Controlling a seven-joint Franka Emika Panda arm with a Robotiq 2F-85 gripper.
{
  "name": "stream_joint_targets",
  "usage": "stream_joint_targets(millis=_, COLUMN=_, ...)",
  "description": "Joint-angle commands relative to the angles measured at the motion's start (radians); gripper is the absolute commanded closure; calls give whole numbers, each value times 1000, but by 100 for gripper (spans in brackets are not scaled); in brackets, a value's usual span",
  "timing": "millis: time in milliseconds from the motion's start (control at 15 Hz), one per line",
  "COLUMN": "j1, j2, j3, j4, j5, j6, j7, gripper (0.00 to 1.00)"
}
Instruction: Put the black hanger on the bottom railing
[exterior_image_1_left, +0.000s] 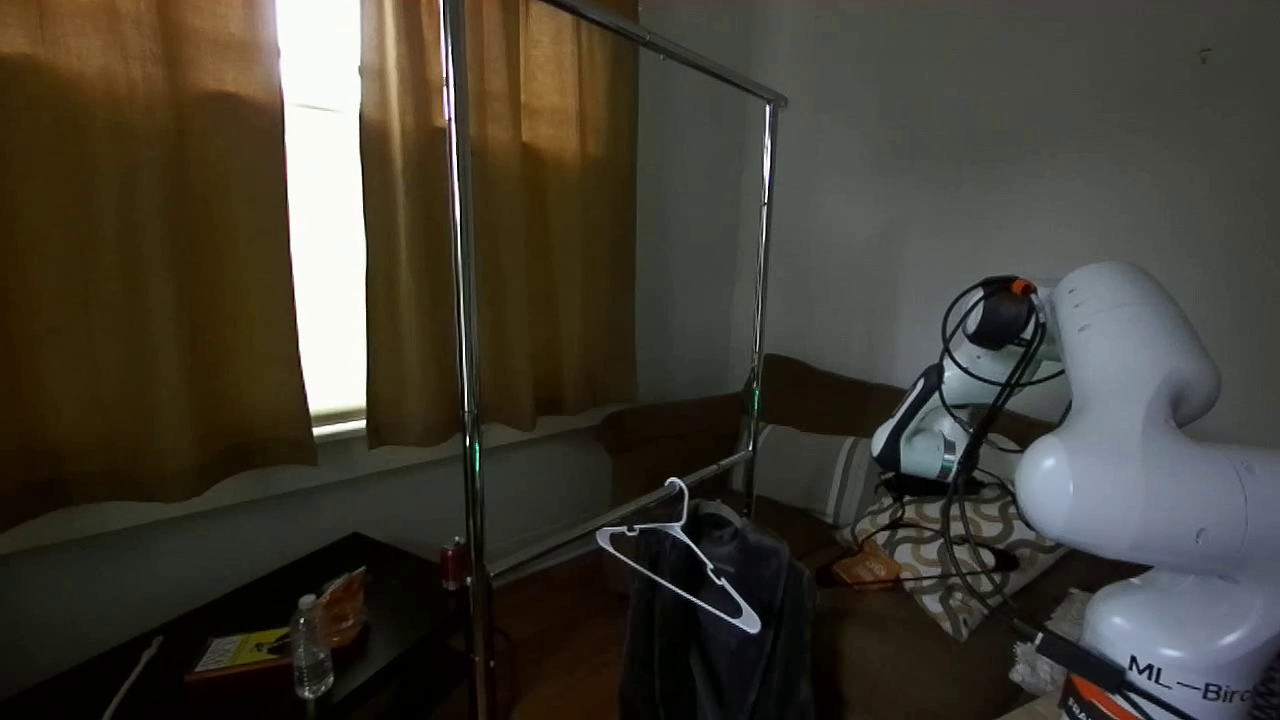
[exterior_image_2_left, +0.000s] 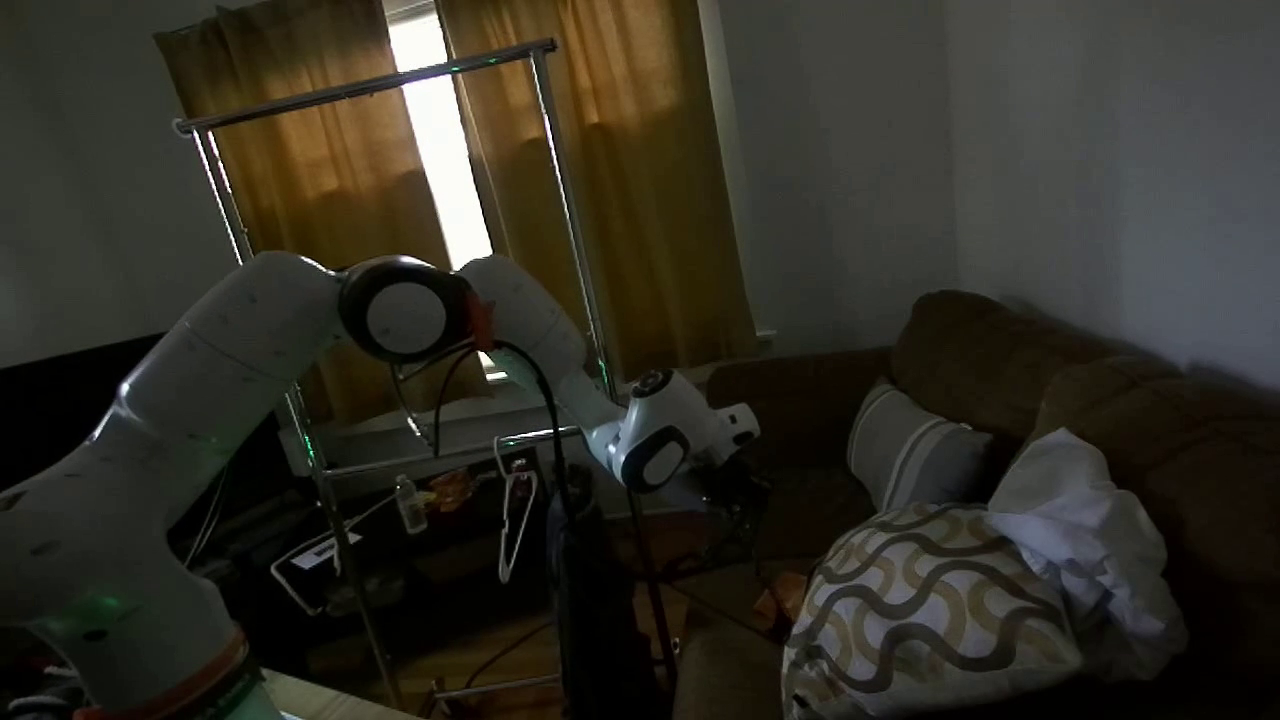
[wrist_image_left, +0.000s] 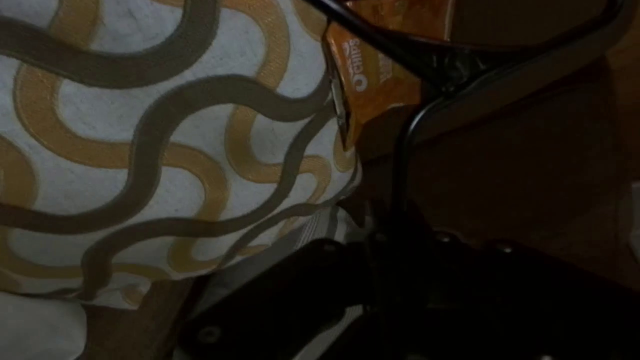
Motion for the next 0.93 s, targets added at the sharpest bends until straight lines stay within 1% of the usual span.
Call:
stream_joint_targets(millis=0, j1=3, j2=-26, j3=0, j4=-47, j5=-42, j6=41, j7=41, gripper=91)
stream_joint_targets(millis=67, j1=11, j2=-52, j3=-3, j4=-92, j5=-48, j6=72, j7=52, gripper=91)
stream_joint_targets(millis=200, j1=16, j2=-84, j3=-4, j4=-142, j5=-52, j6=87, j7=57, gripper=91)
stream_joint_targets(millis=467, j1=16, j2=-99, j3=-8, j4=-159, j5=-52, j6=87, j7=57, gripper=91)
stream_joint_targets(millis=533, j1=27, j2=-118, j3=-12, j4=-182, j5=-54, j6=102, j7=56, gripper=98)
stream_joint_targets(millis=667, j1=70, j2=-171, j3=-46, j4=-250, j5=-71, j6=168, j7=59, gripper=98)
stream_joint_targets(millis=867, j1=149, j2=-246, j3=-118, j4=-353, j5=-95, j6=324, j7=80, gripper=98)
